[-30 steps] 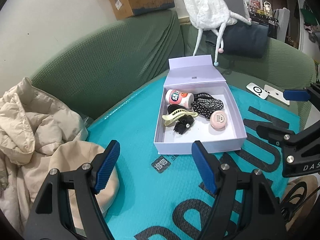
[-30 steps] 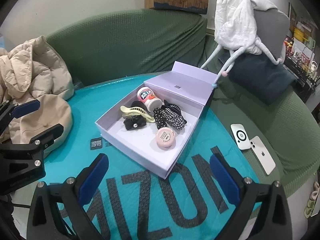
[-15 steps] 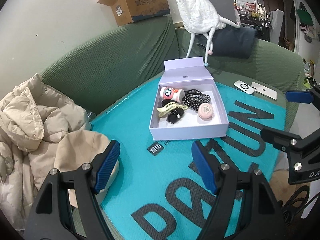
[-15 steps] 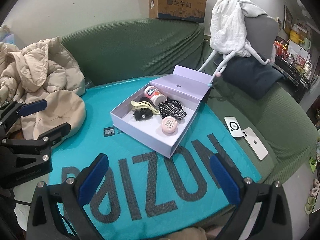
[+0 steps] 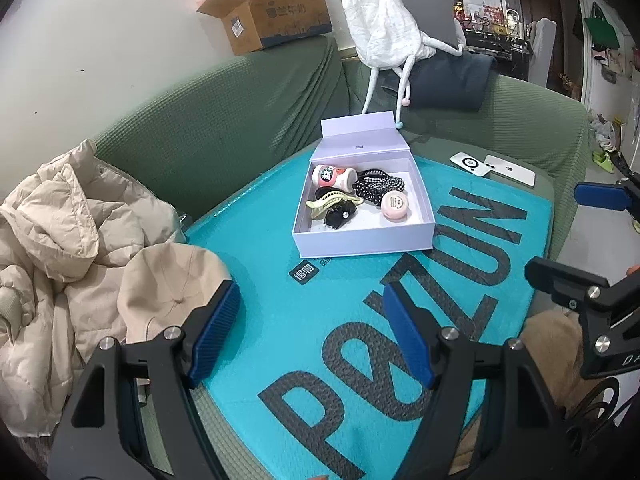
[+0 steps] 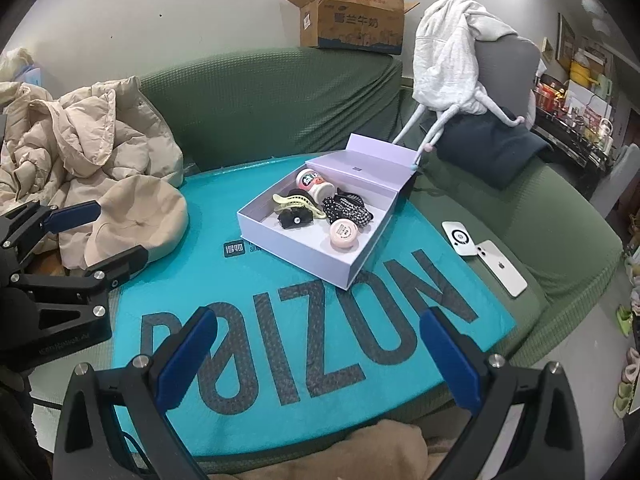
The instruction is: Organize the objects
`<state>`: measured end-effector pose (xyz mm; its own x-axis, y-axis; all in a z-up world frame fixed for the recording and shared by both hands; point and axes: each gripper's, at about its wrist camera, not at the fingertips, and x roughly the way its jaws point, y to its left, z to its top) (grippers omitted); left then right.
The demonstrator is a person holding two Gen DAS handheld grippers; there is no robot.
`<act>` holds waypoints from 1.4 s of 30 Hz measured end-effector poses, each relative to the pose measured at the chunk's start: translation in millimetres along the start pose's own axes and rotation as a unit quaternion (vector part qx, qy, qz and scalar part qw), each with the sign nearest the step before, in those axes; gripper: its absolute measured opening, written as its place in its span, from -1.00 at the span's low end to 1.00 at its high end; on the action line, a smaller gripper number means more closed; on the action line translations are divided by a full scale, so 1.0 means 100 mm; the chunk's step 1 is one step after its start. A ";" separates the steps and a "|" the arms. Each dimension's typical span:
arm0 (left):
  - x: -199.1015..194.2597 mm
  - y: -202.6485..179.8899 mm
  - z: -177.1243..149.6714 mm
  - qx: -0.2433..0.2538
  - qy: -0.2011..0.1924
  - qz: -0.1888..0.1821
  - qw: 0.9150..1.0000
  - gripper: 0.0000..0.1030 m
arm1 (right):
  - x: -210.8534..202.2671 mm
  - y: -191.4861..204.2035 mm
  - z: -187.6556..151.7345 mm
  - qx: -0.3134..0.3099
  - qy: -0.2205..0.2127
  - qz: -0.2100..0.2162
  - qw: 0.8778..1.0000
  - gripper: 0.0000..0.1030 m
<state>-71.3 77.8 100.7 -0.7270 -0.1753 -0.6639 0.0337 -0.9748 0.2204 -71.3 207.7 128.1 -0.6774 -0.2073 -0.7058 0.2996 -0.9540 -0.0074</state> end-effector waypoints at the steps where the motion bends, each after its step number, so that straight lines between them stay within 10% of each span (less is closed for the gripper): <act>1: -0.02 0.00 -0.02 -0.001 -0.001 0.000 1.000 0.42 | -0.02 0.00 -0.03 0.002 -0.001 0.000 1.000 0.98; 42: -0.14 -0.13 -0.44 -0.014 0.013 -0.011 1.000 0.42 | 0.02 0.02 -0.42 0.016 0.018 0.020 1.000 0.98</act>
<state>-31.3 87.4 76.1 -0.7104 -0.1573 -0.6860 0.0374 -0.9818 0.1863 -43.5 214.3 96.5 -0.6414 -0.2375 -0.7296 0.3040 -0.9517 0.0426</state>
